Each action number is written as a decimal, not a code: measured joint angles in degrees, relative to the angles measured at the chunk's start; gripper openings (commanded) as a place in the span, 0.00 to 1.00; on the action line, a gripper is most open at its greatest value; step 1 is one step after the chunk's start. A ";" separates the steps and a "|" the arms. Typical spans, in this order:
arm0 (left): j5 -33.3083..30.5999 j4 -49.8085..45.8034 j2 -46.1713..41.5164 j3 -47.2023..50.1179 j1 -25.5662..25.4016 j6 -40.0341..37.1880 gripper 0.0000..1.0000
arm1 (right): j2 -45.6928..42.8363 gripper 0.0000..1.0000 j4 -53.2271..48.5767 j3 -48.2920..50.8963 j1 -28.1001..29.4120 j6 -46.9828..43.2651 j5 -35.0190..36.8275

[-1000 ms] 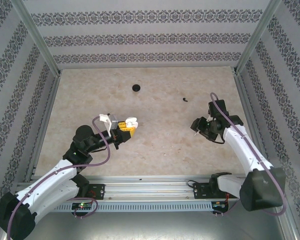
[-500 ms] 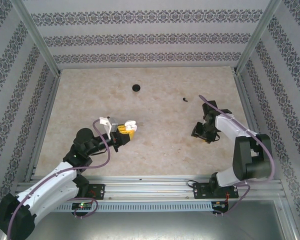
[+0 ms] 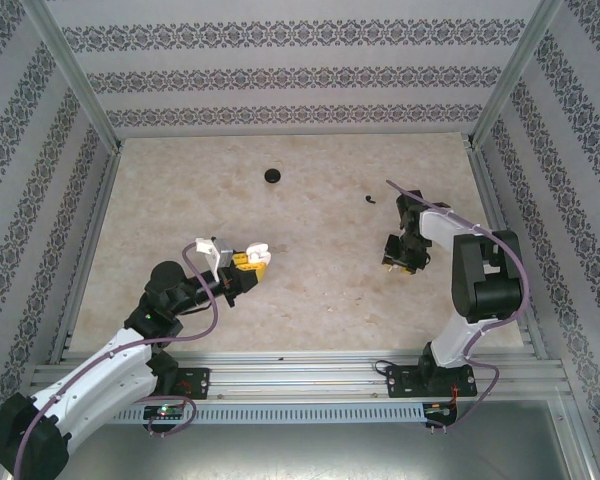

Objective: Insert the wireless bluetooth earbuds into the charging case

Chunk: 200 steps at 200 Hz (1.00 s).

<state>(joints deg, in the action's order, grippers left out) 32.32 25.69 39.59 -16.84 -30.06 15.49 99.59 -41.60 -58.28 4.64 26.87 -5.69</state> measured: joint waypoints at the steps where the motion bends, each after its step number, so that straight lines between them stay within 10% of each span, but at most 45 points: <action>1: 0.00 0.00 0.00 0.04 0.00 0.00 0.00 | 0.02 0.28 0.00 0.00 0.00 -0.09 0.02; 119: -0.02 0.07 2.03 0.57 0.00 1.14 0.00 | 0.70 0.20 1.92 -1.07 18.47 3.41 -1.27; 200: -1.09 -1.68 -2.62 1.36 0.00 2.84 0.00 | 4.22 0.43 3.28 -6.05 34.64 11.28 -2.36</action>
<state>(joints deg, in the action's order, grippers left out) 31.22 24.01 36.97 -15.49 -30.06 18.33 103.81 -38.33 -64.34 39.29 38.15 -8.05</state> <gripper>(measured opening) 0.192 0.426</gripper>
